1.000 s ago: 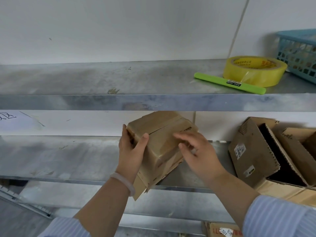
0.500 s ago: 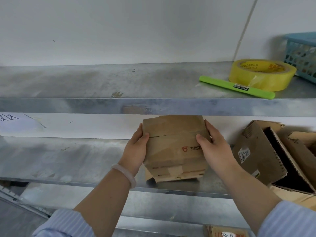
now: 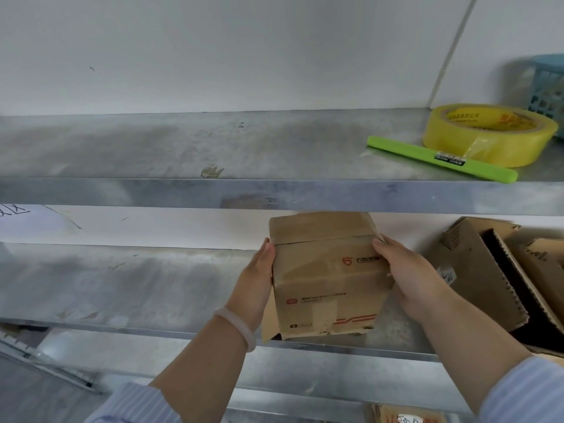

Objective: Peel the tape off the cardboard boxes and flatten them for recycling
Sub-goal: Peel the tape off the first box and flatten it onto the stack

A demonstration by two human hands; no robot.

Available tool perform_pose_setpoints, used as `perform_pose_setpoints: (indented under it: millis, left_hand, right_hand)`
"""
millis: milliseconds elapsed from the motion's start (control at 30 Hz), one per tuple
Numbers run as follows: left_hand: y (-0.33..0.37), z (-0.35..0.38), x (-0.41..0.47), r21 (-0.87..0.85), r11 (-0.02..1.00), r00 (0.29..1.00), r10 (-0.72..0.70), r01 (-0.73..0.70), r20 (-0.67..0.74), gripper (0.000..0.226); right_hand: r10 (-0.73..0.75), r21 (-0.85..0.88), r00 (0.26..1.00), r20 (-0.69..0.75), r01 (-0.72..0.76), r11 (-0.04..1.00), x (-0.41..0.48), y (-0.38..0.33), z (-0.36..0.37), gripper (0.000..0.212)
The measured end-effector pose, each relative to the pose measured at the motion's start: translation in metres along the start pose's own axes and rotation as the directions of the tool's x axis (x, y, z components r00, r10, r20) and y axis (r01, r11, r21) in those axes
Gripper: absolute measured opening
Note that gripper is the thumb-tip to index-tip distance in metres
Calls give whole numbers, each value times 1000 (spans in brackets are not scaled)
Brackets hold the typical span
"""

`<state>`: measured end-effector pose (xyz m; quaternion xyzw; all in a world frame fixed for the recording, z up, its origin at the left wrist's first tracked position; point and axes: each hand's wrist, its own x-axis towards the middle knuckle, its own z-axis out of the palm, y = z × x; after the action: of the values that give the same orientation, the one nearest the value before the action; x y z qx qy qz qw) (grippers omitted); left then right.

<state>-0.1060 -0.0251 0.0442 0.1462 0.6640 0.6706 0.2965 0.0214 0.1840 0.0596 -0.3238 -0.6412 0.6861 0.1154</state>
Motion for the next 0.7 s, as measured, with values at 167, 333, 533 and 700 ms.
perform_pose_setpoints:
  millis: [167,333,533,700]
  left_hand:
    - [26,-16,16,93,994,990,72,-61,-124,26]
    - [45,-22,34,603,789,947,269,-114,-173,34]
    - [22,-13,29,312,946,962,164,-90,-218,35]
    - [24,-19,26,210,977,960,78,-21,-267,35]
  right_hand:
    - [12,-49,999,51,-9,999,-7,3,7,36]
    - [-3,-179,992,130,26,984,-18,3,8,29]
    - [0,-237,987,163,40,971,-25,8,6,41]
    - [21,-225,992,124,7,974,-27,13,8,73]
